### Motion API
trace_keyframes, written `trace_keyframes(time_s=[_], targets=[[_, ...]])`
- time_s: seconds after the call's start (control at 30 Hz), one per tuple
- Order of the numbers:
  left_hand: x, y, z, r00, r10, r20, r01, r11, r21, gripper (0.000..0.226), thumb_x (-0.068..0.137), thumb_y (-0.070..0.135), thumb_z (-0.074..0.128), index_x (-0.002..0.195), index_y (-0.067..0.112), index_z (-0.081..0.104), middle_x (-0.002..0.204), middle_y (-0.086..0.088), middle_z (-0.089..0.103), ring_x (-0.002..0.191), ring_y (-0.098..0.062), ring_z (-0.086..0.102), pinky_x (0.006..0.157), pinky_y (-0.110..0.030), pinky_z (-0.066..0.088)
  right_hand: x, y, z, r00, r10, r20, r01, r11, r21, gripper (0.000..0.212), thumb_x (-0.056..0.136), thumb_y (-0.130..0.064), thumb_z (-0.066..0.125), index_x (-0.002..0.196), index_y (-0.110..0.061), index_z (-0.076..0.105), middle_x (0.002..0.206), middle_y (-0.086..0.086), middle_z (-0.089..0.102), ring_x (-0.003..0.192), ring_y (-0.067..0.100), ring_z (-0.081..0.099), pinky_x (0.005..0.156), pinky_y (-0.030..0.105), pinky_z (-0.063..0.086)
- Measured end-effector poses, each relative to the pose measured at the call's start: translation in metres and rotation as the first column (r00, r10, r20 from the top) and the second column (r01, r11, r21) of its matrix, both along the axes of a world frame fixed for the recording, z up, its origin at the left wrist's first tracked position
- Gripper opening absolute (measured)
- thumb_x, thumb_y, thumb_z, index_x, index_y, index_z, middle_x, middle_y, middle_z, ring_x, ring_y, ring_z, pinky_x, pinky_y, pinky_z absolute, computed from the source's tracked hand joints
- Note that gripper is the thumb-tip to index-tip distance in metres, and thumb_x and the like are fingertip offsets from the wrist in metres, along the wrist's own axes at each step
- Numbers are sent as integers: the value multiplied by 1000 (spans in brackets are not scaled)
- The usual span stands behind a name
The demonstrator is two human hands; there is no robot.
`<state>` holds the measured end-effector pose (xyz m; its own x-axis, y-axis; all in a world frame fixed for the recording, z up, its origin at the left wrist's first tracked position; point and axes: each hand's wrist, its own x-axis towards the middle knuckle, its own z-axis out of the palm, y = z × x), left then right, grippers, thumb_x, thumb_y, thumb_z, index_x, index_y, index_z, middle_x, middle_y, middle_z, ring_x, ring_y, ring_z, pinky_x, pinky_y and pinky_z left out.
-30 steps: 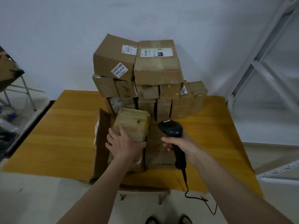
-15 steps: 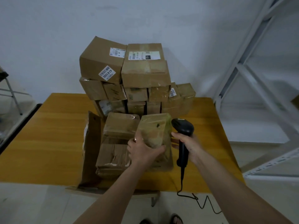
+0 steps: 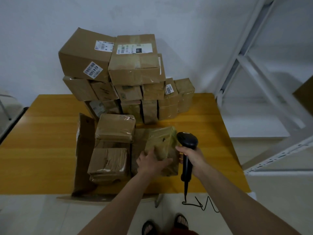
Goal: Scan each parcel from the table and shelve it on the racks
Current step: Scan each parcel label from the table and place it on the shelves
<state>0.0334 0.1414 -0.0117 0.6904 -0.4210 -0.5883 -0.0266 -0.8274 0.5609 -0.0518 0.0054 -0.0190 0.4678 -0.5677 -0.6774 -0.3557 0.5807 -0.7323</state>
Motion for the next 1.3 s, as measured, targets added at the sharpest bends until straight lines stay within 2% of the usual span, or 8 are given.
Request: trace_keyframes(time_s=[0.1,0.23,0.4,0.53,0.67,0.8,1.0,1.3], targets=[[-16,-12,4,953,-95,287,104,994,-17,85,87,42,64,153,30,12,157,-10,18,143,-33,15,114,-50,25,-1,-1,2,999,-37,27,36,999,17,27,76,-14,81,99,-11,67,102,12,70,96,34,66,91,51,54],[-29,-25,2,918,-165,361,126,984,129,112,74,51,69,153,21,-6,152,-12,23,141,-35,20,114,-48,24,2,3,6,999,-16,51,14,1000,26,30,76,-18,82,103,-11,69,103,11,72,96,33,68,91,52,53],[-12,-24,4,831,-211,514,82,962,261,111,59,67,75,143,16,23,131,-11,37,122,-29,39,102,-40,39,5,6,10,995,43,87,-45,999,29,46,76,-18,82,118,-12,63,110,11,69,101,33,66,91,51,54],[25,-14,12,982,119,145,-123,992,22,94,64,39,85,138,12,34,134,-11,41,125,-31,43,101,-43,45,1,0,12,997,23,72,-23,1000,-5,45,76,-20,82,116,-14,61,115,10,65,106,33,63,97,55,48],[41,6,12,870,321,-375,-429,868,-252,86,64,18,88,136,7,43,116,-10,61,100,-28,63,80,-43,57,-2,-6,13,999,-3,43,4,999,-35,30,74,-20,83,97,-14,65,107,14,67,100,29,62,98,52,48],[40,11,4,876,286,-388,-388,895,-218,75,73,20,82,136,10,43,114,-10,62,95,-27,63,60,-32,52,-3,-6,11,999,31,-14,-32,999,-25,38,75,-22,82,106,-13,62,107,10,63,108,32,57,101,50,44],[45,13,-2,895,227,-384,-294,948,-124,71,73,18,83,132,7,45,128,-13,57,113,-32,57,90,-45,52,-5,1,11,991,129,-31,-129,992,-3,39,74,-18,83,107,-13,63,108,10,66,108,31,59,102,51,44],[51,-2,8,661,191,-726,-610,699,-372,85,57,-11,75,136,1,47,125,-23,62,116,-43,58,101,-61,43,-2,-21,63,993,108,38,-92,948,-304,16,83,-19,75,73,-10,66,52,-2,63,42,10,54,46,24,45]])
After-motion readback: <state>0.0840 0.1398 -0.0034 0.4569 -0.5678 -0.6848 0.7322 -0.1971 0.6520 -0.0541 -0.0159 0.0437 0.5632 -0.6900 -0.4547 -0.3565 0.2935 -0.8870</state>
